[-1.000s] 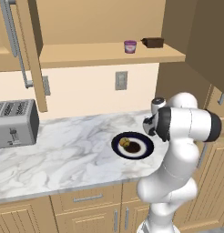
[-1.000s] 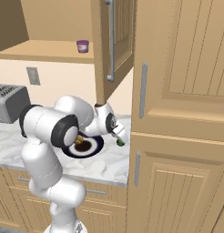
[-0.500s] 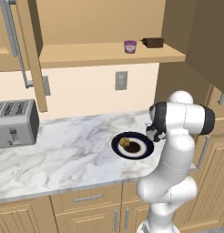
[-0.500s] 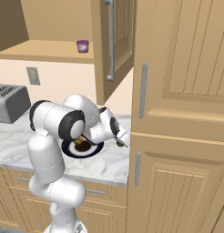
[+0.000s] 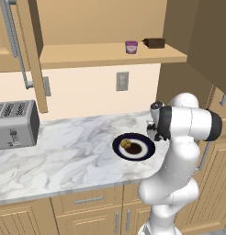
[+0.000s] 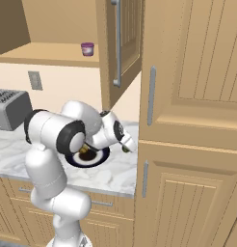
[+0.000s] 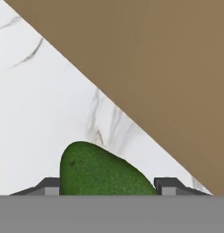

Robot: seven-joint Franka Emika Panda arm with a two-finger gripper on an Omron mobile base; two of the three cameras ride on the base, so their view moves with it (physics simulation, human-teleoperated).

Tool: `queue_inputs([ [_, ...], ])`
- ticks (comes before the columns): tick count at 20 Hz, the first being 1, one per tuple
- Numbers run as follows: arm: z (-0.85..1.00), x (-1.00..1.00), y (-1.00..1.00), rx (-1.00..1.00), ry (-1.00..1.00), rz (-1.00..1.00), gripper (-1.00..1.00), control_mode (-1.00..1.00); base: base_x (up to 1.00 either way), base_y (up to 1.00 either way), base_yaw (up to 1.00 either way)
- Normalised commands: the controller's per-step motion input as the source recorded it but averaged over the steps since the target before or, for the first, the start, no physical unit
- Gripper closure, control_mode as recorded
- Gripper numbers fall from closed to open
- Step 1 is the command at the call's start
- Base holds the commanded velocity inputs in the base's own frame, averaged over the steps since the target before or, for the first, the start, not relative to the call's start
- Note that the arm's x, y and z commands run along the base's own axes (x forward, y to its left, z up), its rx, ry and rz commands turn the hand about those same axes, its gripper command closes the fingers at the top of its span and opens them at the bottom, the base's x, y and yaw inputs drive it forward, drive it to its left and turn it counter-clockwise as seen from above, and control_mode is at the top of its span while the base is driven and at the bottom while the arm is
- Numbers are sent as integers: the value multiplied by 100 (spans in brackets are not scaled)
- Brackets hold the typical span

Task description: Pick the avocado and bread from the counter and place them on the plate. Then pick the jam from the cabinet and place it next to the plate. Lastly close the cabinet door.

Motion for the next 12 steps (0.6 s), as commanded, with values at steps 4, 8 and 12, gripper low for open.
queue_inputs([
  [4, 100, 0, 0, 10, 1, -9, 100, -100, 0, 0, 0],
  [8, 99, -1, 1, 10, 5, -7, 100, -100, 0, 0, 0],
  [12, 43, -31, 32, 3, -1, 0, 100, -100, 0, 0, 0],
])
